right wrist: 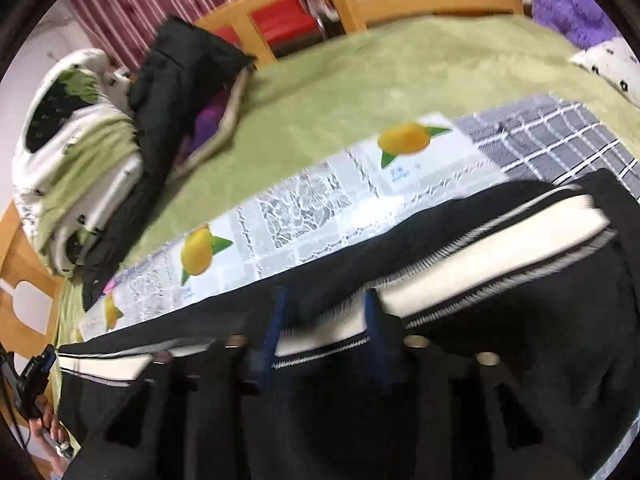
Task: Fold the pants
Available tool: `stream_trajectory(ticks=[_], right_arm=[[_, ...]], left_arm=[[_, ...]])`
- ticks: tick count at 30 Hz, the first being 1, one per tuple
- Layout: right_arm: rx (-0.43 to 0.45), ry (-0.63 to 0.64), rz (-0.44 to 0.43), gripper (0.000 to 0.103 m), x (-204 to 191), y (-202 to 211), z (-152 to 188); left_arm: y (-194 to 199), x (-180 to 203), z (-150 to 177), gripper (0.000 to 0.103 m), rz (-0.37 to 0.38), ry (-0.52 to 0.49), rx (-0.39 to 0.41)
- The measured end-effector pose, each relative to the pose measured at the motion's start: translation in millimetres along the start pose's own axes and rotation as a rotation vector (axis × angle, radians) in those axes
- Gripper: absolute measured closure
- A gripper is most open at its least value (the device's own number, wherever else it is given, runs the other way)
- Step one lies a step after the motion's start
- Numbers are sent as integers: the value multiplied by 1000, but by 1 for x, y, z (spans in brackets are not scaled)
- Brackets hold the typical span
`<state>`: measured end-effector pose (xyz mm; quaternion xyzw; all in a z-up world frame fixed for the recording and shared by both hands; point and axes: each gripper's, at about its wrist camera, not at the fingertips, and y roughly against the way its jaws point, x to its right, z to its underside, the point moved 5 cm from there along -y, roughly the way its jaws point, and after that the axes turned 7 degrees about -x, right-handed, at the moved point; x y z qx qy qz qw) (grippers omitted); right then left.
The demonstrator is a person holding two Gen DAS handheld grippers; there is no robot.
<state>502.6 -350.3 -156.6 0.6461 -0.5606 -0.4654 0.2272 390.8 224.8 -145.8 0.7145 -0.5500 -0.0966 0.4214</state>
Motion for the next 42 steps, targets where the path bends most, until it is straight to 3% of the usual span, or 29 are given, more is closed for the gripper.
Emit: stream_trajectory(ticks=[2,5,10,14,16,18,24,34,38,42], right_arm=[[33,28,4,41,4,23,19],[20,47,24,41,18,56,58],[-16,10,105,40,66,92,140],[-64,-65,142,40,90,88,184],[-50,-77,162,40,90,85,194],[-23,-62,189,40,85,84,196],[-6,-49,143,40,63,64,184],[-19,-87,148,40,76,33,136],[7,-162,108,40,94,25,111],[51,-258,1,39,112,19,93]], left_arm=[[17,0,8,37,-4,-25,7],[41,-7,34,36,-12,-78,-63],[73,-43,114,36,16,-56,-188],[71,-68,165,37,20,-7,-286],[74,-73,173,36,43,7,-253],[76,-73,173,36,57,15,-248],[60,-76,157,36,166,134,-269],[24,-77,125,36,198,248,-231],[13,-70,116,37,178,228,-222],[2,-68,107,43,182,284,-202]])
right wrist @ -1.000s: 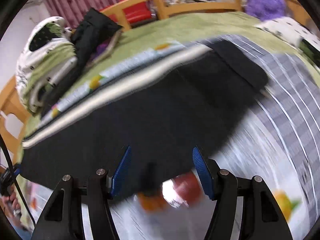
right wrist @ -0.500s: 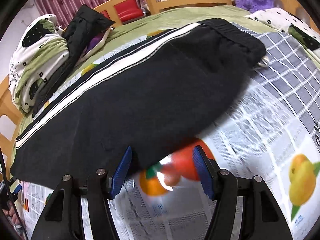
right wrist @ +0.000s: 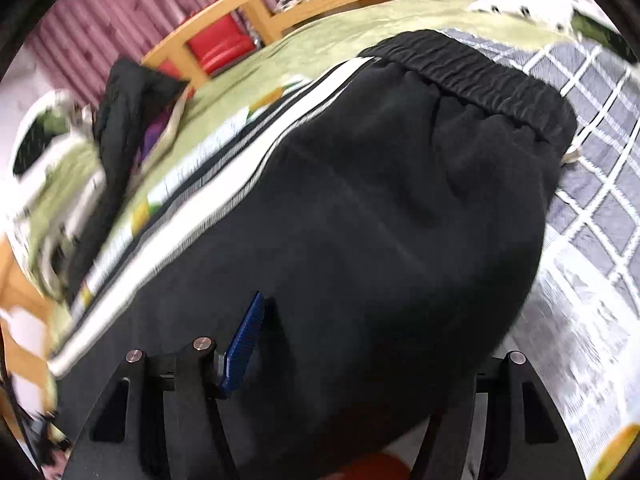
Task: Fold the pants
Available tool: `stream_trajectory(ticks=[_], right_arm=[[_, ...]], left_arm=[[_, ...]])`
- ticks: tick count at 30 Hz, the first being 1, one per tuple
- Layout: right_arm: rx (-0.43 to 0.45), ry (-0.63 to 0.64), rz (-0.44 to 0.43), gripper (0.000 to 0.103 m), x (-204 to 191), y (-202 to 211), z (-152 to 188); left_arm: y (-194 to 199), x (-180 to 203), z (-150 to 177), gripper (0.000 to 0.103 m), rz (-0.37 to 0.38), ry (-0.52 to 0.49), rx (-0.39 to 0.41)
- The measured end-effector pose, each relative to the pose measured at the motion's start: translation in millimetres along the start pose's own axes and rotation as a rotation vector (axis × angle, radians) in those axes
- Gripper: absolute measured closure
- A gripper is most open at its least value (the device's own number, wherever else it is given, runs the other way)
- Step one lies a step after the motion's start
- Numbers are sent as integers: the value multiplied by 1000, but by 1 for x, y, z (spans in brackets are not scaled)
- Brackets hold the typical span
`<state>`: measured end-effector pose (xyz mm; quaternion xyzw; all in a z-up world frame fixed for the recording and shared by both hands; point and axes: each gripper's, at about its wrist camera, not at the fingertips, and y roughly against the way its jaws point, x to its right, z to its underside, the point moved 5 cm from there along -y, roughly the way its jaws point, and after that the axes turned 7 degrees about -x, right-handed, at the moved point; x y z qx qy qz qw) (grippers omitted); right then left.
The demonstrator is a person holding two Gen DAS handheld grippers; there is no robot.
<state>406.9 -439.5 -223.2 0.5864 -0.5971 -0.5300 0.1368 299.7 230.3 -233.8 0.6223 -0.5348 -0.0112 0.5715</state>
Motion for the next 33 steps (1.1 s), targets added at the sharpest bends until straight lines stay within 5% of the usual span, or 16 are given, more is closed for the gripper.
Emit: stream_trajectory(ticks=[2,3,4,6,14,23,25,28,33], right_arm=[[17,-29,-20,48,6,-3,-6],[6,-36,-19,74,9,-7,-8],[-7,-42,-40,82,10,-8,-7],[-19,-54,-35,85,11,-2,-5],[-9,53,-23,87,14,102,36],[-83,16,-21,84,115,157,130],[-106,-1,19,71,126,144,138],[-100,46,51,67,128,153,149],[-71,184,194,52,134,189,167]], left_arm=[[-2,-3,-4,64,2,44,4],[-5,-5,-6,73,-10,60,0],[-7,-5,-7,88,-22,55,-15],[-1,-4,-5,92,-28,37,-10],[88,25,39,93,-25,-183,6],[131,-26,145,92,-98,-218,-97],[126,-37,152,83,-161,-229,-119],[134,-51,156,58,-246,-196,-140],[172,-53,160,48,-302,-240,-65]])
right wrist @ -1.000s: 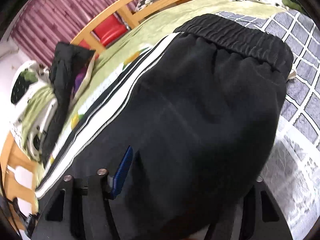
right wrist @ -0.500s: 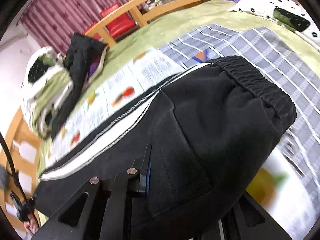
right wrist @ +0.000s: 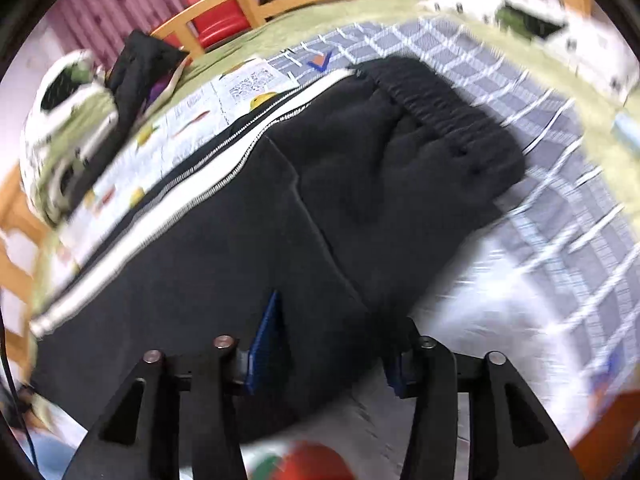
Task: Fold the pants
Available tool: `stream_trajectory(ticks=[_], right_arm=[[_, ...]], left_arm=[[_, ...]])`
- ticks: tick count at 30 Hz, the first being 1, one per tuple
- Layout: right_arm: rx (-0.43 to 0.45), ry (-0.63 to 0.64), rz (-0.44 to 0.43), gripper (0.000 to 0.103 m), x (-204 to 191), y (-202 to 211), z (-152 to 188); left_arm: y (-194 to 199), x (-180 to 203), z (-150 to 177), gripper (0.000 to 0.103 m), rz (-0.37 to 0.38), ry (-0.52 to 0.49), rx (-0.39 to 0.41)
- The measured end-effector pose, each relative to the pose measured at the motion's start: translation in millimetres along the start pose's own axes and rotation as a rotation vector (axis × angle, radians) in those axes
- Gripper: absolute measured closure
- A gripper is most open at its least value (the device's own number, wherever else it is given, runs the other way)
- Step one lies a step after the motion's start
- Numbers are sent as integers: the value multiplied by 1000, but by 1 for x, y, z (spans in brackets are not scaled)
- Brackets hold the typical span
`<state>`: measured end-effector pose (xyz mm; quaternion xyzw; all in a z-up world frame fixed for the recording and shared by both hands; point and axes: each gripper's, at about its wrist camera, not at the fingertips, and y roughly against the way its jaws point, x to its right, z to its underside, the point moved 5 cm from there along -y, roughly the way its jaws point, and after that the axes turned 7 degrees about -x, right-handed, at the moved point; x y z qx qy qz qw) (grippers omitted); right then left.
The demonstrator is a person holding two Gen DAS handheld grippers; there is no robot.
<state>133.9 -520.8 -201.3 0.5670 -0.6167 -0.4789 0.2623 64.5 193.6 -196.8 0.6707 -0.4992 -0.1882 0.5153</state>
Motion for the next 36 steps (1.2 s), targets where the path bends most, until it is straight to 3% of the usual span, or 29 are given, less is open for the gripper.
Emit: stream_trajectory(ticks=[3,6,10,13,14,15,16,18,19,20,22,24,25,27,29,31,36], right_arm=[[23,-23,-1,50,15,15,2],[89,-130,-41,45,35,25,-2],[116,-260,-110,35,51,5,-20],[120,-364,-171,34,60,-20,-43],[127,-373,-178,36,62,-24,-50],[125,-375,-157,52,61,-26,-57],[142,-315,-118,68,56,-21,-69],[242,-197,-146,75,47,6,-80],[294,-176,-173,74,48,20,-81],[284,-177,-148,72,50,20,-83],[175,-165,-55,57,57,1,-84],[19,-144,5,56,66,-26,-77],[9,-135,3,56,71,-25,-70],[62,-131,26,54,74,-6,-62],[126,-92,103,52,67,18,-58],[163,-10,150,52,42,33,-63],[155,213,89,45,-52,33,-87]], left_arm=[[10,-2,9,47,4,-20,-2],[15,-4,15,47,8,-18,5],[21,-11,21,47,11,13,15],[24,-14,21,47,6,26,29],[26,-14,21,47,-1,27,36],[28,-14,20,47,-12,25,43],[31,-14,19,47,-19,20,48],[36,-13,17,47,-30,8,64],[40,-13,16,47,-35,2,79],[44,-12,15,47,-38,-4,91],[47,-11,13,47,-38,-18,116],[48,-8,9,47,-35,-26,124],[47,-6,6,47,-34,-29,122],[48,1,-1,47,-22,-51,124],[50,10,-9,47,-10,-90,129],[50,24,-23,47,-13,-147,131],[29,41,-71,47,-79,-185,117]])
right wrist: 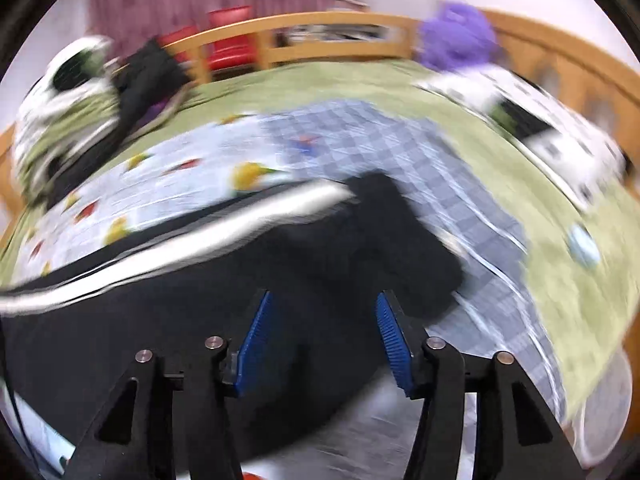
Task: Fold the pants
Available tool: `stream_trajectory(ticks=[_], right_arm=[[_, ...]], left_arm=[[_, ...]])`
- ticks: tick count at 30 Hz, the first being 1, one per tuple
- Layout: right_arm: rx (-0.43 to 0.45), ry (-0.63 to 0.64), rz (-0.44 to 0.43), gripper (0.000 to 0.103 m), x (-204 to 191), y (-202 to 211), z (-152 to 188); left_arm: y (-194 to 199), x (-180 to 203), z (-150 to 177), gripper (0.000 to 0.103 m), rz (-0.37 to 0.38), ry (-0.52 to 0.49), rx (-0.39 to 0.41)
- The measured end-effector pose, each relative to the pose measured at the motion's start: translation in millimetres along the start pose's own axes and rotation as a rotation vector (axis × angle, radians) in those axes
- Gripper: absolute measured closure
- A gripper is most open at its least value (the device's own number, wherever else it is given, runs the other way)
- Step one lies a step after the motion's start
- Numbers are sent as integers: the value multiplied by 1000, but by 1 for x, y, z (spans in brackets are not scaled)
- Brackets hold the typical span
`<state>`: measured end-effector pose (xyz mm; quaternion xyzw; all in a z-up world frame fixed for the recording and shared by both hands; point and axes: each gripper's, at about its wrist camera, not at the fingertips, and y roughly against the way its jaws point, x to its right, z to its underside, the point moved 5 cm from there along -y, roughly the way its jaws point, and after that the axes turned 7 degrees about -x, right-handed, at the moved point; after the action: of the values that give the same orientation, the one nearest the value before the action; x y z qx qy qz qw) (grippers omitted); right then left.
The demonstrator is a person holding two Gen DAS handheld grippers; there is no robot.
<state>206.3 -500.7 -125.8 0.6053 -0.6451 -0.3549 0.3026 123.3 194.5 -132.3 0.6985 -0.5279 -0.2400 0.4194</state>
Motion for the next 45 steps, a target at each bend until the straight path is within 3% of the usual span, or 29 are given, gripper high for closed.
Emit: stream_trajectory(ticks=[3,9,13,16,19,20,21,24,25,27,30,32,34,36,39,40,41,43,45], right_arm=[[-10,145,-69,42,-72,-22,-24],[-72,359,-161,42,-171,-68,-41],[-94,476,-196,42,-227,-88,-44],[-124,542,-189,42,-253,-108,-43],[-188,559,-189,45,-259,-130,-38],[-213,576,-193,50,-262,-135,-34],[-226,596,-202,64,-265,-137,-30],[-192,656,-176,94,-270,-131,-25],[-179,677,-161,98,-272,-129,-24],[-153,686,-153,99,-274,-122,-28],[-94,596,-236,99,-268,-104,-49],[-96,532,-273,99,-263,-109,-57],[-150,538,-235,99,-266,-133,-48],[-154,548,-201,99,-270,-144,-41],[-148,539,-202,96,-270,-138,-40],[-153,527,-216,96,-267,-137,-41],[-158,524,-221,96,-265,-136,-41],[-176,524,-225,94,-264,-136,-39],[-180,516,-222,93,-264,-138,-38]], left_arm=[[-23,-4,-31,47,24,6,9],[-81,-33,-75,48,-92,56,-4],[-105,-43,-92,49,-33,64,-31],[-124,-46,-94,49,-41,54,-61],[-132,-48,-90,49,-43,48,-65],[-131,-49,-89,55,-48,45,-55],[-130,-50,-89,58,-52,46,-49],[-125,-53,-91,82,-47,44,-24],[-124,-54,-92,98,-52,33,-23],[-119,-53,-95,101,-34,20,-12],[-89,-57,-108,101,-78,-3,115],[-84,-65,-116,101,-92,27,157],[-102,-71,-119,101,-38,64,79],[-115,-72,-113,101,59,84,8],[-117,-71,-98,97,92,72,-37],[-118,-70,-93,88,92,62,-43],[-119,-70,-90,70,90,54,-46],[-120,-70,-84,50,108,54,-42],[-126,-67,-84,47,164,60,-64]])
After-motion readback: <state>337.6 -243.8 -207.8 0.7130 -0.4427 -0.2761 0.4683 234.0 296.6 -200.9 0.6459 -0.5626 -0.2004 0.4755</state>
